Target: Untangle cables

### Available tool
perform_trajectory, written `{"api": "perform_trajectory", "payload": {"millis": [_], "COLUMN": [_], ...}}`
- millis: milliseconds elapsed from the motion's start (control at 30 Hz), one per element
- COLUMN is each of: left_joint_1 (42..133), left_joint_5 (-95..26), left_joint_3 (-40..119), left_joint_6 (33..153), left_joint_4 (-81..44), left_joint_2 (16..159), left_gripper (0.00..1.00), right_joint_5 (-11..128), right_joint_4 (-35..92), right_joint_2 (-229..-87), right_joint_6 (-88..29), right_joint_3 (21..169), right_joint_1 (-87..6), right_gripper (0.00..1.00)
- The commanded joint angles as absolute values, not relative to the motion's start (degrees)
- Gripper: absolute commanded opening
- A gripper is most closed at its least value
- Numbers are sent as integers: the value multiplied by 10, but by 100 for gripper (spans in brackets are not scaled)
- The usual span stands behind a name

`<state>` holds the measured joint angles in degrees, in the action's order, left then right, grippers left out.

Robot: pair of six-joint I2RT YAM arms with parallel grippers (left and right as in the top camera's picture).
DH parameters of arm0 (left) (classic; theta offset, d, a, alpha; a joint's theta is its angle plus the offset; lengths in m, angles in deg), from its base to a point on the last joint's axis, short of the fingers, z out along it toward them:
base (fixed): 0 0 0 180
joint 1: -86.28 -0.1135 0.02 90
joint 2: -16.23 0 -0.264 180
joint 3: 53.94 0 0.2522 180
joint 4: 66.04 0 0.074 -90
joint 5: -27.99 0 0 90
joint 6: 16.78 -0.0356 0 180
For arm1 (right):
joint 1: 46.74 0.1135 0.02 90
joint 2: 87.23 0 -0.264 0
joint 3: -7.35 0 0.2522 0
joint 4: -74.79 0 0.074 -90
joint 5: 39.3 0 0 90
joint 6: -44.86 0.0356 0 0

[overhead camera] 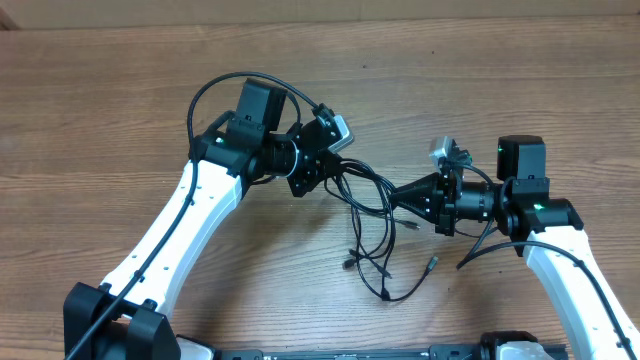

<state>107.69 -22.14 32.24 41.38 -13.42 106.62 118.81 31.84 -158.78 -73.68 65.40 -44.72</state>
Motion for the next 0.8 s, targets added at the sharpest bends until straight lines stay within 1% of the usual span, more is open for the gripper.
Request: {"api": "perform_trajectory", "payload": {"millis": [0,233,333,567,600,633,733,767], "left_joint_1": [1081,1081,1081,1081,1081,1081,1081,1081], "left_joint_5": [-210,-191,-184,-184,-184,-184,-185,-185], "left_joint_3": [326,326,326,326,326,326,326,326], "left_joint_6": [411,411,411,426,426,426,426,426], "left_joint_4": [-135,-135,-135,-132,-131,-131,-131,-131], "left_joint_2": [1073,1073,1073,1073,1073,1073,1073,1073], "left_gripper": [10,6,7,21,21,18,4,4], "right_joint_5": [1198,1206,1209,1209,1209,1209,1209,1209], "right_joint_4": [321,322,322,322,322,322,322,322], "right_joint_2": [-1587,-1587,-1587,-1587,-1587,-1587,-1587,-1587], "right_joint_6": [-735,-735,-735,-735,-735,-735,-735,-735], "right_joint_3": [662,662,662,662,662,662,662,662], "right_joint_1": [-445,-445,-445,-445,-445,-445,-445,-445], "right_gripper": [4,4,4,4,4,4,4,4]}}
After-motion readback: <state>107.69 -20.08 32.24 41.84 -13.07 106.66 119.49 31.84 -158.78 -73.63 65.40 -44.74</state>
